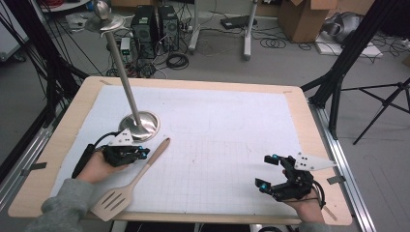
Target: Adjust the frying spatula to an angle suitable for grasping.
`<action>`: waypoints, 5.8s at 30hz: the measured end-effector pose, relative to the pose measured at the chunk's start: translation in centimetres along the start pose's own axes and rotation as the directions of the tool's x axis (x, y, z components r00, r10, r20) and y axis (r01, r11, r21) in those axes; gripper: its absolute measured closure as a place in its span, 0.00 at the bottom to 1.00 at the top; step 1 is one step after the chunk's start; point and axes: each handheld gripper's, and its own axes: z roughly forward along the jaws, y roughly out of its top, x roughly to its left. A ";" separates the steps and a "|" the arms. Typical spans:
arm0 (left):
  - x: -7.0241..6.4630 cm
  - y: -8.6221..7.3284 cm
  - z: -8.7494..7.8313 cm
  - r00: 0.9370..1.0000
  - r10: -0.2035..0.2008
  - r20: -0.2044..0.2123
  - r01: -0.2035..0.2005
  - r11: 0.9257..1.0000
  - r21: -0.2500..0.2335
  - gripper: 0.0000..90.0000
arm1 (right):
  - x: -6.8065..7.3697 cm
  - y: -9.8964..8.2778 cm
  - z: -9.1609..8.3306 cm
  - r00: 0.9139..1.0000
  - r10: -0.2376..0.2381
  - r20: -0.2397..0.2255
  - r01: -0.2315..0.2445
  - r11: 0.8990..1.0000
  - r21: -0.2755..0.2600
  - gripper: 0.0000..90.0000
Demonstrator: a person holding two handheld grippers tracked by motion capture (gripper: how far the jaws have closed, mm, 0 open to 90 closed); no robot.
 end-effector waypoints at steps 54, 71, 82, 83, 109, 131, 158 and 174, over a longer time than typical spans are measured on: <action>-0.8 -3.9 -4.6 0.994 0.038 0.104 -0.046 0.996 0.079 1.00 | -0.5 0.5 2.0 0.999 -0.009 -0.043 0.010 1.000 0.025 0.08; 1.7 -2.0 -1.1 0.997 -0.062 -0.034 0.067 0.986 0.151 1.00 | -0.4 0.0 1.7 1.000 -0.006 -0.030 0.008 0.999 0.046 0.08; 1.3 -1.6 -0.5 1.000 -0.013 -0.023 0.016 0.989 0.149 1.00 | -0.3 -0.2 1.5 1.000 -0.001 -0.022 0.002 0.999 0.054 0.08; 1.3 -1.6 -0.4 1.000 -0.009 -0.018 0.012 0.989 0.149 1.00 | -0.3 -0.2 1.5 1.000 -0.001 -0.021 0.002 0.998 0.055 0.08; -0.1 0.1 1.6 0.987 0.135 0.090 -0.148 0.977 0.152 1.00 | -0.2 -0.4 1.6 1.000 0.008 -0.017 -0.006 0.998 0.070 0.08; -1.6 1.4 0.1 0.984 0.163 0.069 -0.169 0.982 0.090 1.00 | -0.4 -0.5 1.3 1.000 0.009 -0.014 -0.008 0.998 0.066 0.09; -2.9 0.0 -2.9 0.976 0.204 0.081 -0.216 0.956 0.198 1.00 | -0.6 -0.3 1.9 1.000 0.003 -0.024 -0.001 0.996 0.085 0.08; -1.6 -1.0 -2.7 0.984 0.169 0.052 -0.176 0.962 0.210 1.00 | -0.6 -0.3 2.0 1.000 0.002 -0.021 0.000 0.996 0.085 0.08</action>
